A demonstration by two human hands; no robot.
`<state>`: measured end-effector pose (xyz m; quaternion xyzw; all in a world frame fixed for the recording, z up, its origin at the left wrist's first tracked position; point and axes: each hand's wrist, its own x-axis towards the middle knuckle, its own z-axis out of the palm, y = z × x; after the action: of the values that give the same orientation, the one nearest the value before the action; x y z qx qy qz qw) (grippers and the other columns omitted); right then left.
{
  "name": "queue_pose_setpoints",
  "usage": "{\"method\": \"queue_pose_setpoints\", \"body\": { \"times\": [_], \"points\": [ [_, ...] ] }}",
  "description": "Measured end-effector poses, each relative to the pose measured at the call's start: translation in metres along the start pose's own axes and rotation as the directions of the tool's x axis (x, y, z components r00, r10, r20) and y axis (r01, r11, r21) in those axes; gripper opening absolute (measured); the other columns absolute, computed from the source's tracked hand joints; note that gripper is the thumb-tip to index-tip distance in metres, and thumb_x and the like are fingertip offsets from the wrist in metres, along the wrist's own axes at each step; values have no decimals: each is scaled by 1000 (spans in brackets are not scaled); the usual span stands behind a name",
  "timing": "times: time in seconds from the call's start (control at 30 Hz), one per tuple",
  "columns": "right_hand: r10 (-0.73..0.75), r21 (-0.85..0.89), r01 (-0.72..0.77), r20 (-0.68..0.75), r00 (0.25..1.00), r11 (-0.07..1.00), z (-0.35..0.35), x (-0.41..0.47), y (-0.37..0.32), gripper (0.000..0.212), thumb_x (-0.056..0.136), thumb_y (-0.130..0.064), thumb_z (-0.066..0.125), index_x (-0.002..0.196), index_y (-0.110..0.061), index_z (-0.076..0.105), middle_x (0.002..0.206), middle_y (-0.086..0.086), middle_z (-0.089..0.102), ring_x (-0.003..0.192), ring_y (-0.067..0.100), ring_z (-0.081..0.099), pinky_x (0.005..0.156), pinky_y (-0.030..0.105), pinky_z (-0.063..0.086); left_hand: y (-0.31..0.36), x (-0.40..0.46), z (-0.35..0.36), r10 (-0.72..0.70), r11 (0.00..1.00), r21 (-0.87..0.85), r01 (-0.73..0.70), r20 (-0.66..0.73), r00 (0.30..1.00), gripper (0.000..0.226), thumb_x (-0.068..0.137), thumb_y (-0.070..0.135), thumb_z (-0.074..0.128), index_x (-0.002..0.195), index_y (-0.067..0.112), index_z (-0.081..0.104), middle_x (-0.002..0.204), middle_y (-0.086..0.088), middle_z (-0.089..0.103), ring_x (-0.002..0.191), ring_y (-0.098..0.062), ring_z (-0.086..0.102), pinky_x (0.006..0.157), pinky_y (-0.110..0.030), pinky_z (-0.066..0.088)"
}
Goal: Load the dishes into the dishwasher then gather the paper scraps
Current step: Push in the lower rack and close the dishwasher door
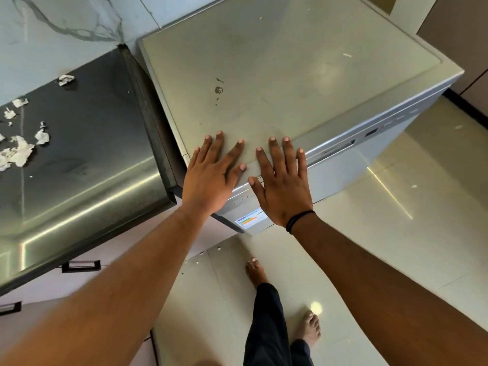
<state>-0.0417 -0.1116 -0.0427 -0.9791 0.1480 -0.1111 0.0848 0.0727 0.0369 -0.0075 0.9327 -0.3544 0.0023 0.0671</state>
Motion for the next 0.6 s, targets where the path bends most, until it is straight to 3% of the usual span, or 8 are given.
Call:
{"method": "queue_pose_setpoints", "body": {
  "times": [0.17,0.27,0.43,0.6],
  "points": [
    [27,49,-27,-7,1000,998,-6,-1,-3,65,104,-55,26,156,-17,30,165,13,20,153,35,9,123,54,7,13,7,-2,-92,996,3,92,-51,994,44,105,39,35,149,45,40,159,-3,34,145,-29,32,114,-49,33],
    [77,163,-71,-31,997,984,-5,-9,-9,62,103,-51,35,156,-18,31,166,11,17,154,33,5,124,52,9,13,7,0,-81,996,15,83,-123,989,43,104,39,37,146,43,47,151,-3,42,134,-28,40,103,-46,38],
    [177,385,-166,7,984,908,1,-48,-43,74,96,-37,55,160,-20,20,168,9,-3,154,32,-10,124,53,14,12,7,5,-59,997,35,64,-128,990,46,105,42,32,150,44,43,153,-4,41,136,-27,40,101,-44,38],
    [237,474,-235,56,970,849,17,-80,-66,80,91,-32,64,159,-19,22,166,18,8,153,38,6,120,51,26,10,6,8,-56,997,49,63,-139,989,47,106,43,29,151,41,42,155,-6,40,139,-27,40,103,-44,39]
  ]
}}
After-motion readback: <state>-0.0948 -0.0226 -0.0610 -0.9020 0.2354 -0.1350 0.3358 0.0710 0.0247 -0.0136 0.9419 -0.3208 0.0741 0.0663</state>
